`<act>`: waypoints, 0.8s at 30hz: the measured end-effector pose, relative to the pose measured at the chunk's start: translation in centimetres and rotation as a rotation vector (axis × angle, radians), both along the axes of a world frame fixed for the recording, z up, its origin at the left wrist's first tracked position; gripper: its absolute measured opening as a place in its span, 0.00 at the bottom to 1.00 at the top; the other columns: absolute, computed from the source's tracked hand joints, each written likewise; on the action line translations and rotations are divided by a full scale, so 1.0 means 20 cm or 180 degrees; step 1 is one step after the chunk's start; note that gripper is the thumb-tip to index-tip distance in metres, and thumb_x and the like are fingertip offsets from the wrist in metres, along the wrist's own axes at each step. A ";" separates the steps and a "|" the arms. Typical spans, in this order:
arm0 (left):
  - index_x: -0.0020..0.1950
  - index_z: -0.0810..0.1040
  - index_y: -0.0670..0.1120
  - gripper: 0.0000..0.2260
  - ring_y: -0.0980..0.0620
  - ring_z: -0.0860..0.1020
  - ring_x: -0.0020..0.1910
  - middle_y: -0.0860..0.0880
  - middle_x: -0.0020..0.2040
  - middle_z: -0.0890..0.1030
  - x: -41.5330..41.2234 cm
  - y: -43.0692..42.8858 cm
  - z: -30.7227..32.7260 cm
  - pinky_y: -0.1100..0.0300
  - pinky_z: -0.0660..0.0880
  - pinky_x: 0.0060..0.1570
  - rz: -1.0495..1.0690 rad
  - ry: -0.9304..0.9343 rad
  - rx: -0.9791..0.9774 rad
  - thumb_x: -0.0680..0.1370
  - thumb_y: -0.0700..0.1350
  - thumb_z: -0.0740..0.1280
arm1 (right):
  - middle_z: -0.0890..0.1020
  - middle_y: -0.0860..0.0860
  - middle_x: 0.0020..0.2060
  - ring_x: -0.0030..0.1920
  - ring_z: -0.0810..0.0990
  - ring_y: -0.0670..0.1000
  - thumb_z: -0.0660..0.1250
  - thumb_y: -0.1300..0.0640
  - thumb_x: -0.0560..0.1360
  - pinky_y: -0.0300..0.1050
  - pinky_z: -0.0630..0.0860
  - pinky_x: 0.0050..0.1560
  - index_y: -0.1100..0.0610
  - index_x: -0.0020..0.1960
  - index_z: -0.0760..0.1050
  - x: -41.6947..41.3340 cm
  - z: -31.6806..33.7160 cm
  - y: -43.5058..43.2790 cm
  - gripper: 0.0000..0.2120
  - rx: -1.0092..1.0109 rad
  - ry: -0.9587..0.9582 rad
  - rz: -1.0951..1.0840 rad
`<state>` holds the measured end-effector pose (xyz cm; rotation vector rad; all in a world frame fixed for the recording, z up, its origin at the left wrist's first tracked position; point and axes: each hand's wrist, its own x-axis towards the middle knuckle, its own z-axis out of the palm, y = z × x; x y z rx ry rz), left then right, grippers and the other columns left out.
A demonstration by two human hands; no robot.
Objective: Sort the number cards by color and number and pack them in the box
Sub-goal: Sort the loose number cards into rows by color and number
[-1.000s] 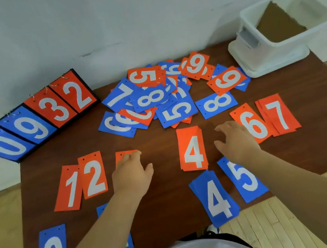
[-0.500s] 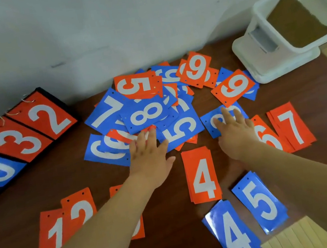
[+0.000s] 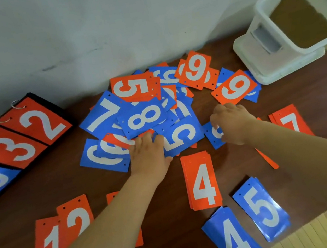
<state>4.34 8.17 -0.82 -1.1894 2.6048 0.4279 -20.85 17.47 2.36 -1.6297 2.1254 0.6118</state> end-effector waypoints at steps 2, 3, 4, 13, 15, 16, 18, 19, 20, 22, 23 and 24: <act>0.70 0.66 0.53 0.29 0.45 0.67 0.68 0.49 0.67 0.69 -0.01 0.01 0.01 0.49 0.69 0.66 0.0100 -0.0028 0.0003 0.74 0.62 0.72 | 0.73 0.50 0.58 0.59 0.72 0.55 0.76 0.49 0.71 0.51 0.73 0.60 0.48 0.59 0.75 -0.01 0.01 -0.02 0.19 0.0076 0.0023 0.0033; 0.69 0.67 0.54 0.29 0.45 0.68 0.67 0.49 0.66 0.69 -0.01 0.01 0.01 0.49 0.69 0.65 0.0170 0.0003 0.0022 0.74 0.61 0.73 | 0.73 0.50 0.58 0.58 0.72 0.55 0.77 0.49 0.70 0.51 0.73 0.60 0.48 0.59 0.75 -0.01 0.01 -0.02 0.20 0.0088 0.0016 0.0022; 0.68 0.67 0.54 0.29 0.46 0.68 0.66 0.49 0.65 0.69 -0.01 0.00 0.02 0.50 0.70 0.64 0.0243 0.0063 0.0050 0.73 0.61 0.74 | 0.72 0.51 0.57 0.58 0.72 0.54 0.77 0.48 0.70 0.50 0.74 0.59 0.48 0.58 0.75 -0.02 0.01 -0.03 0.20 0.0080 -0.0004 -0.0002; 0.51 0.74 0.51 0.08 0.57 0.75 0.52 0.54 0.54 0.72 0.03 0.09 0.11 0.71 0.69 0.38 0.0868 0.1362 0.0960 0.79 0.41 0.71 | 0.75 0.52 0.59 0.52 0.79 0.55 0.72 0.64 0.75 0.45 0.76 0.52 0.55 0.56 0.79 -0.03 0.00 0.05 0.11 -0.0519 -0.0320 -0.0277; 0.55 0.76 0.53 0.09 0.59 0.76 0.42 0.56 0.46 0.74 0.05 0.11 0.17 0.71 0.71 0.32 0.1211 0.1694 0.1012 0.80 0.41 0.70 | 0.81 0.52 0.53 0.51 0.80 0.55 0.70 0.65 0.75 0.47 0.76 0.50 0.55 0.53 0.81 -0.03 0.03 0.09 0.09 -0.0858 -0.0316 -0.0340; 0.57 0.76 0.54 0.10 0.59 0.76 0.38 0.57 0.42 0.73 0.06 0.12 0.21 0.71 0.71 0.31 0.1401 0.1819 0.1049 0.80 0.41 0.70 | 0.83 0.53 0.48 0.49 0.81 0.56 0.70 0.65 0.75 0.48 0.76 0.49 0.55 0.50 0.82 -0.03 0.06 0.11 0.08 -0.1193 -0.0381 -0.0491; 0.60 0.76 0.56 0.12 0.59 0.75 0.34 0.57 0.38 0.72 0.10 0.14 0.27 0.70 0.71 0.29 0.1686 0.1990 0.1129 0.81 0.41 0.69 | 0.85 0.53 0.45 0.47 0.83 0.55 0.70 0.64 0.76 0.48 0.77 0.46 0.57 0.49 0.84 0.01 0.16 0.17 0.06 -0.1991 -0.0618 -0.0868; 0.60 0.77 0.57 0.12 0.57 0.75 0.34 0.56 0.39 0.72 0.12 0.15 0.30 0.69 0.70 0.29 0.1773 0.2032 0.1156 0.81 0.41 0.69 | 0.85 0.52 0.47 0.47 0.83 0.53 0.70 0.64 0.77 0.45 0.77 0.47 0.58 0.51 0.84 0.04 0.21 0.21 0.06 -0.2350 -0.0776 -0.1140; 0.60 0.77 0.57 0.12 0.56 0.74 0.33 0.56 0.40 0.73 0.15 0.16 0.34 0.68 0.69 0.28 0.1835 0.2055 0.1202 0.81 0.41 0.68 | 0.85 0.49 0.48 0.48 0.82 0.48 0.69 0.63 0.78 0.41 0.77 0.48 0.57 0.52 0.84 0.08 0.27 0.25 0.06 -0.2637 -0.0986 -0.1511; 0.62 0.77 0.59 0.14 0.56 0.71 0.29 0.54 0.40 0.74 0.20 0.19 0.40 0.67 0.68 0.27 0.1802 0.2088 0.1336 0.82 0.40 0.67 | 0.83 0.41 0.48 0.48 0.81 0.42 0.69 0.61 0.80 0.34 0.77 0.47 0.51 0.54 0.83 0.14 0.36 0.33 0.08 -0.2938 -0.1607 -0.2463; 0.62 0.77 0.60 0.15 0.56 0.70 0.28 0.52 0.40 0.75 0.22 0.21 0.43 0.67 0.67 0.27 0.1733 0.2082 0.1393 0.82 0.41 0.66 | 0.83 0.40 0.47 0.47 0.82 0.42 0.69 0.60 0.80 0.33 0.77 0.44 0.48 0.55 0.83 0.17 0.38 0.36 0.09 -0.2991 -0.1949 -0.2898; 0.63 0.77 0.61 0.16 0.57 0.71 0.29 0.52 0.42 0.77 0.25 0.23 0.47 0.67 0.68 0.28 0.1678 0.2064 0.1433 0.83 0.41 0.66 | 0.84 0.40 0.47 0.46 0.83 0.41 0.70 0.59 0.79 0.33 0.77 0.42 0.47 0.55 0.83 0.19 0.39 0.39 0.10 -0.3027 -0.2266 -0.3205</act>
